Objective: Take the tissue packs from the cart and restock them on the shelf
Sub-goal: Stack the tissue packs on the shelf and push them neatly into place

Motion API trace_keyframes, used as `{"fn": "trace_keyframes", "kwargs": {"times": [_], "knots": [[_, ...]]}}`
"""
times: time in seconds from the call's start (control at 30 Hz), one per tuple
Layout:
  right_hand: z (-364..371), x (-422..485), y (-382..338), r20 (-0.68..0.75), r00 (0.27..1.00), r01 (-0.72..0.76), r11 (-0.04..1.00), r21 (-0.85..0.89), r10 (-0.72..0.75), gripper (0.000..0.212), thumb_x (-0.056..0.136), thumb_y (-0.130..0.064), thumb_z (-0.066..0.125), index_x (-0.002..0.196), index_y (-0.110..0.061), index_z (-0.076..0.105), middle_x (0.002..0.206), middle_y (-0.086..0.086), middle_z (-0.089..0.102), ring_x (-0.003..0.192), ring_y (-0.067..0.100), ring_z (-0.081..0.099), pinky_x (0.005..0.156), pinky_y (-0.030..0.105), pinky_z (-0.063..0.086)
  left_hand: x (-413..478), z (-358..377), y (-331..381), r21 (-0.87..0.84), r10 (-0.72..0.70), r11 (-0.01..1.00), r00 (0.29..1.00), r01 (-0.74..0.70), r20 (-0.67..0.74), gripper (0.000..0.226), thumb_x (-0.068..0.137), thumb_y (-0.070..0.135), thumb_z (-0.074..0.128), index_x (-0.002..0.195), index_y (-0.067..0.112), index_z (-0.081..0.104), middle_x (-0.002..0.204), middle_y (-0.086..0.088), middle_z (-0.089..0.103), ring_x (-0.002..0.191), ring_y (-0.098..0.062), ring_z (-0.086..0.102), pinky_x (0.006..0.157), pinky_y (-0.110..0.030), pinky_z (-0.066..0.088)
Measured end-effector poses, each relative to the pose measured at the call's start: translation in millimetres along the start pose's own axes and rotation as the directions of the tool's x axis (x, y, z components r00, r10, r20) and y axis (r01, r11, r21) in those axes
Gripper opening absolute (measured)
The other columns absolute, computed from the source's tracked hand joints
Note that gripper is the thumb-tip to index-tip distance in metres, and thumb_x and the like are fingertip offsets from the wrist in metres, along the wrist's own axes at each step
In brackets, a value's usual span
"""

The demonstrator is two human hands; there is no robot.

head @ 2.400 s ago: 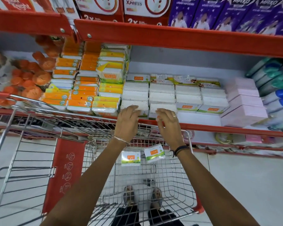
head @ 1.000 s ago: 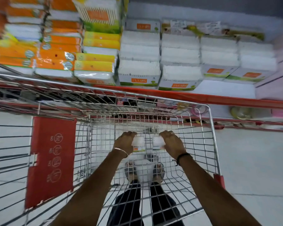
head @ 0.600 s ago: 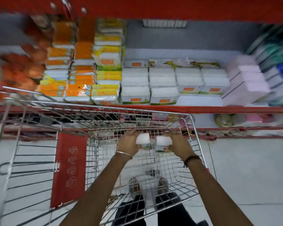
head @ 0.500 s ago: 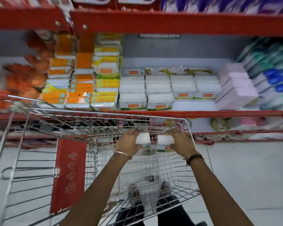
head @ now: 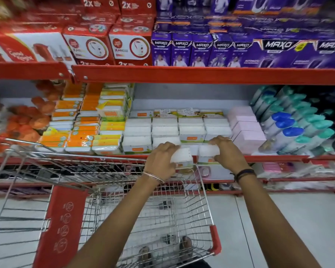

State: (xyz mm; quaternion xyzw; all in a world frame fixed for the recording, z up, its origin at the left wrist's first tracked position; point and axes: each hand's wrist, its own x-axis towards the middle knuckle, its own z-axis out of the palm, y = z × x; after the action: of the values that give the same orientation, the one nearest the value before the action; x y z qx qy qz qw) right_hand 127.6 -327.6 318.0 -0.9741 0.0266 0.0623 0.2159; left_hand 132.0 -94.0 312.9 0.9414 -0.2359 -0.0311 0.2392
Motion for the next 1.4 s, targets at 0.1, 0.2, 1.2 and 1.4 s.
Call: {"fn": "trace_keyframes", "kwargs": {"times": [0.1, 0.2, 1.2, 1.4], "knots": [[-11, 11, 20, -0.043, 0.999, -0.008, 1.0, -0.021, 0.007, 0.057, 0.068, 0.01, 0.072, 0.119, -0.009, 0.055, 0.123, 0.013, 0.056, 0.118, 0.031, 0.047, 0.095, 0.044, 0.048, 17, 10, 23, -0.027, 0.028, 0.999, 0.998, -0.03, -0.058, 0.058, 0.077, 0.004, 0.062, 0.132, 0.012, 0.046, 0.133, -0.008, 0.052, 0.121, -0.026, 0.046, 0.103, -0.036, 0.039], [-18, 20, 36, -0.095, 0.995, -0.028, 0.999, -0.019, 0.026, 0.056, 0.068, 0.013, 0.069, 0.118, -0.008, 0.055, 0.122, 0.013, 0.055, 0.116, 0.032, 0.047, 0.094, 0.042, 0.048, 34, 26, 37, -0.048, 0.037, 0.998, 0.993, -0.042, -0.108, 0.059, 0.072, -0.003, 0.063, 0.129, 0.009, 0.049, 0.129, -0.011, 0.055, 0.119, -0.029, 0.048, 0.104, -0.038, 0.041], [18, 48, 67, -0.131, 0.989, -0.043, 0.981, 0.188, 0.069, 0.047, 0.078, 0.005, 0.062, 0.122, -0.006, 0.054, 0.128, 0.012, 0.049, 0.118, 0.028, 0.049, 0.1, 0.03, 0.041, 91, 104, 43, -0.179, -0.19, 0.973, 0.951, 0.149, -0.244, 0.048, 0.074, -0.014, 0.055, 0.12, 0.0, 0.053, 0.128, -0.021, 0.05, 0.125, -0.032, 0.041, 0.11, -0.041, 0.035], [30, 29, 53, 0.126, 0.749, -0.46, 0.374, 0.805, 0.651, 0.025, 0.085, -0.024, 0.066, 0.091, 0.001, 0.063, 0.093, 0.021, 0.07, 0.082, 0.031, 0.066, 0.086, 0.038, 0.054, 86, 115, 78, -0.869, -0.869, 0.154, 0.484, 0.471, 0.109, 0.043, 0.086, 0.012, 0.064, 0.117, -0.006, 0.041, 0.114, -0.022, 0.049, 0.1, -0.028, 0.051, 0.096, -0.043, 0.046]]}}
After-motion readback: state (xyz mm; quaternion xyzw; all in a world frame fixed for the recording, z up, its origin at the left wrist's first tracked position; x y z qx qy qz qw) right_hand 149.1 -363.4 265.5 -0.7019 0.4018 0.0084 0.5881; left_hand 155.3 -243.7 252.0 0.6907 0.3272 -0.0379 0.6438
